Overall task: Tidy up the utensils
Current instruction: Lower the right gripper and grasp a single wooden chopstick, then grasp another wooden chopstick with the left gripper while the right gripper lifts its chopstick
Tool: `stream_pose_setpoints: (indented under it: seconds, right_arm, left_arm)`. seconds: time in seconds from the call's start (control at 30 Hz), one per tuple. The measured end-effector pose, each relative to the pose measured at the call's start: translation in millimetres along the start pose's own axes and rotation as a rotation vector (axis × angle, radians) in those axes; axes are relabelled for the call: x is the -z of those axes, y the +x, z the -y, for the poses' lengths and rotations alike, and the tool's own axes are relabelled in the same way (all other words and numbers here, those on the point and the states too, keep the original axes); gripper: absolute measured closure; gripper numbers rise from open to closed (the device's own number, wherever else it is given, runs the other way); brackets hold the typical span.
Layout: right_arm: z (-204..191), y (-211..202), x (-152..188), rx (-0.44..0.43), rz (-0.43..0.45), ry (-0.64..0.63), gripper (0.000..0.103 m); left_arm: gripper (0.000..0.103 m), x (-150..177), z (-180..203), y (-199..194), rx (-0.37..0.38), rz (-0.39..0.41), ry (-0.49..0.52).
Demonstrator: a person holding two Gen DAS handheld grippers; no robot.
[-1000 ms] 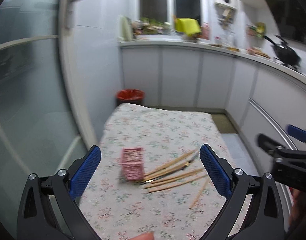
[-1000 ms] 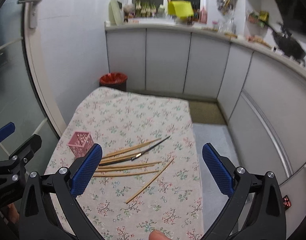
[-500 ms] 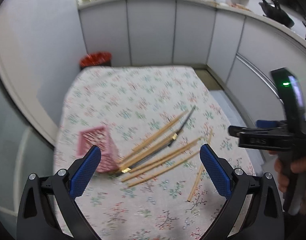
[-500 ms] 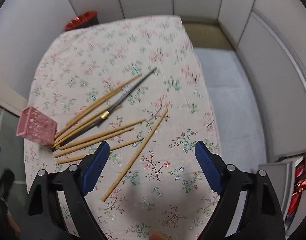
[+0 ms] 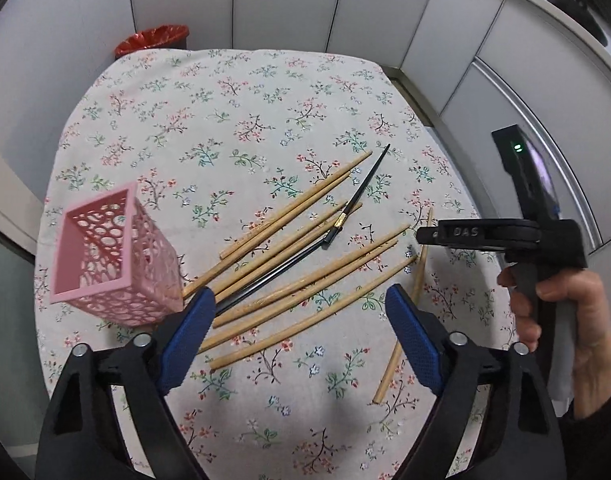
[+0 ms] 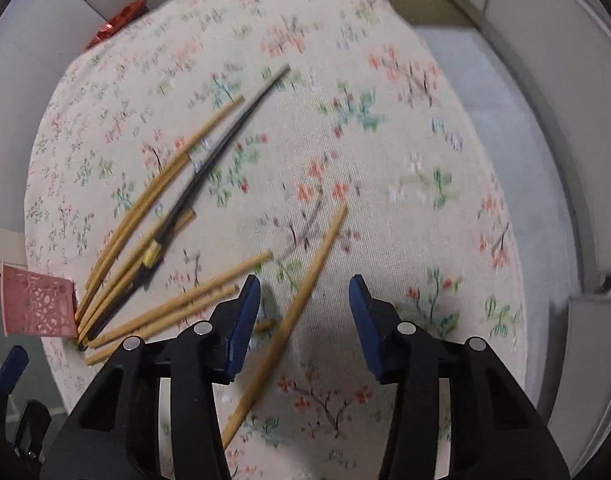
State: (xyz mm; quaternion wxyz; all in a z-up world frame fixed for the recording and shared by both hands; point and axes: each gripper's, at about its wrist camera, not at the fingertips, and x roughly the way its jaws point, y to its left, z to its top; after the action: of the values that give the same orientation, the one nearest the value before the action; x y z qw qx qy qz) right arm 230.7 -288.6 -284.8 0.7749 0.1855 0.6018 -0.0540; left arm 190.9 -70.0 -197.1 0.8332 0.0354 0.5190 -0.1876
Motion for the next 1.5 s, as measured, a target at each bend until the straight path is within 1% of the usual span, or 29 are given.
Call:
stream_pose_setpoints:
  seconds: [0.03,0.07,0.1,0.17,0.2,0.23,0.3,0.37,0.47,0.53,0.6,0.73,0.8,0.83,0.87,0.9,0.97,1.0,1.1,1.13,1.17,1.23,1.3,1.43,1.5]
  right_arm:
    - [-1.3,0.2,1.4,0.039,0.01,-0.017,0.076]
    - [-2.4,0.5,2.6,0.076,0.019,-0.037,0.083]
    - [-4.7,0.0,4.0,0.108,0.03,-0.065,0.089]
    - [-1.8,-0.8,4.6,0.097,0.03,-0.065,0.092]
    - [1.6,-1.4,4.6,0.085,0.025,-0.055,0.096]
    - [6.5,-2.3,4.1,0.059,0.014,-0.035,0.098]
    - [13.4,-9.6,4.0,0.045,0.021,-0.029,0.099]
    - [19.7,-19.9,5.5,0.009,0.035,-0.023,0.099]
    - [25.0,-39.3,10.6,-0.013,0.068,-0.036,0.099]
    - [29.5,-47.7,19.0,-0.015,0.074,-0.044,0.099]
    - [34.7,-51.2,22.8,-0.021,0.074,-0.046,0.099]
    - [50.4,-58.9,28.9,-0.048,0.071,-0.037,0.099]
    - [57.2,-65.6,36.4,-0.064,0.076,-0.038,0.099]
    - [57.5,-68.3,37.6,-0.072,0.081,-0.041,0.099]
    - [57.0,-70.3,38.9,-0.079,0.085,-0.044,0.099]
    - [57.4,-72.3,40.5,-0.085,0.088,-0.047,0.099]
    - [56.7,-74.3,41.5,-0.086,0.093,-0.051,0.099]
    - [56.9,-74.5,42.4,-0.096,0.096,-0.044,0.099]
    - [55.7,-74.2,44.9,-0.096,0.091,-0.046,0.099]
    - [55.2,-75.0,46.1,-0.095,0.093,-0.049,0.099]
    - [54.7,-76.2,47.2,-0.094,0.095,-0.051,0.099]
    - [52.9,-79.9,49.1,-0.096,0.104,-0.054,0.099]
    - [49.9,-86.4,51.2,-0.107,0.122,-0.054,0.099]
    - [39.5,-103.1,55.2,-0.119,0.174,-0.07,0.099]
    - [30.5,-114.2,58.1,-0.127,0.212,-0.085,0.099]
  left_arm:
    - [0.024,-1.3,0.2,2.2,0.001,-0.003,0.004]
    - [0.028,-1.6,2.3,6.3,0.002,-0.008,0.016]
    - [0.029,-2.3,3.5,9.3,0.003,-0.015,0.024]
    - [0.034,-3.3,5.7,18.8,0.003,-0.03,0.038]
    - [0.036,-3.9,6.9,22.9,0.006,-0.038,0.043]
    - [0.04,-4.1,10.4,29.1,0.014,-0.053,0.052]
    - [0.045,-5.0,15.8,38.6,0.023,-0.071,0.07]
    - [0.051,-5.5,23.2,47.6,0.041,-0.089,0.102]
    - [0.059,-4.8,36.9,63.0,0.073,-0.117,0.157]
    - [0.062,-3.5,45.7,73.2,0.093,-0.134,0.187]
    - [0.064,-1.3,56.1,84.8,0.116,-0.152,0.227]
    - [0.066,1.7,74.0,108.1,0.127,-0.186,0.298]
    - [0.066,4.0,78.5,120.7,0.111,-0.212,0.321]
    - [0.066,3.9,80.6,122.8,0.083,-0.2,0.337]
    - [0.066,3.8,80.8,127.8,0.073,-0.224,0.332]
    - [0.067,2.4,81.5,126.5,0.075,-0.214,0.325]
    - [0.075,0.5,83.3,125.5,0.05,-0.212,0.309]
    - [0.081,-0.5,84.6,124.5,0.03,-0.204,0.304]
    - [0.089,-3.3,84.0,122.2,0.024,-0.199,0.268]
    - [0.093,-4.7,82.4,120.6,0.035,-0.203,0.248]
    - [0.095,-5.5,80.2,119.7,0.05,-0.207,0.23]
    - [0.096,-6.6,75.7,114.9,0.07,-0.213,0.189]
    - [0.096,-8.0,73.0,103.8,0.062,-0.193,0.176]
    - [0.096,-11.7,66.0,74.0,0.055,-0.133,0.155]
    - [0.097,-9.5,59.6,55.2,0.052,-0.084,0.136]
